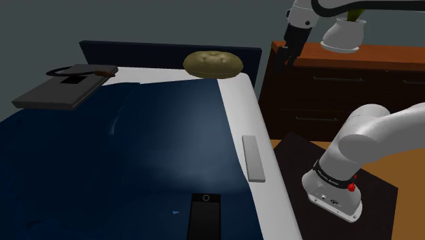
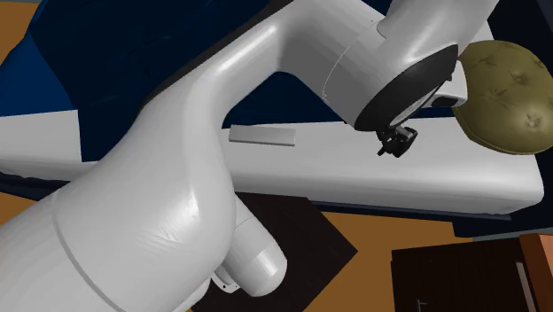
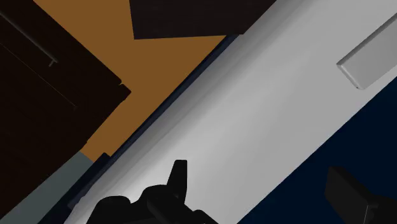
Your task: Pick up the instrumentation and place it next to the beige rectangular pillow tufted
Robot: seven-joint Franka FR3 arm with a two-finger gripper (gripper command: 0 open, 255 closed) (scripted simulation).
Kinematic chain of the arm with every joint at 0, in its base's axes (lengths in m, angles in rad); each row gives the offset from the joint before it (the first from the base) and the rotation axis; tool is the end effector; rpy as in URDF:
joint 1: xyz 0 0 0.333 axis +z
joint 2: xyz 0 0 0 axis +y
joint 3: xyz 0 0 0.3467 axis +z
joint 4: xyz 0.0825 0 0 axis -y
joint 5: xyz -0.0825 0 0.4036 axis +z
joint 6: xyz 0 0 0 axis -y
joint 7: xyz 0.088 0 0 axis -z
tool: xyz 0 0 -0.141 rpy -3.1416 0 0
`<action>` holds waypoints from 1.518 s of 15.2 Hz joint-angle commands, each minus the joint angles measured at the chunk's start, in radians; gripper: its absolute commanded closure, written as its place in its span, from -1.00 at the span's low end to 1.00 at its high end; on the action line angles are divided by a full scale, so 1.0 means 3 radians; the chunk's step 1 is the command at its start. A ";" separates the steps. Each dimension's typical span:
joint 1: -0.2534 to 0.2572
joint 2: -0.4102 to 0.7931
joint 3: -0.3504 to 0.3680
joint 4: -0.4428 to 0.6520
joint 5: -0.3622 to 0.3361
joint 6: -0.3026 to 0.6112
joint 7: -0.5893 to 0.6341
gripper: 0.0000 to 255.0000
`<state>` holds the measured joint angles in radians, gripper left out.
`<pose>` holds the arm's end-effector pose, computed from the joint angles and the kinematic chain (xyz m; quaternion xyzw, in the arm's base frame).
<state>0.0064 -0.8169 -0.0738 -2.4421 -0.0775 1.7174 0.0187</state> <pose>0.3109 -0.0357 0.5577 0.9985 -0.0287 0.0453 0.0123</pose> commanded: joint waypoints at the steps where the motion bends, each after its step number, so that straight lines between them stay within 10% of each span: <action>1: 0.0000 0.0000 0.0000 0.0000 0.0000 0.0000 0.0000 -1.00; 13: 0.0136 -0.0559 0.0870 -0.1042 0.0732 0.0342 0.1435 -1.00; 23: 0.0446 -0.0228 0.1845 -0.1358 0.1623 0.0968 0.2714 -1.00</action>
<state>0.1365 -0.9156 0.4471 -2.8442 0.3808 1.9707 0.7949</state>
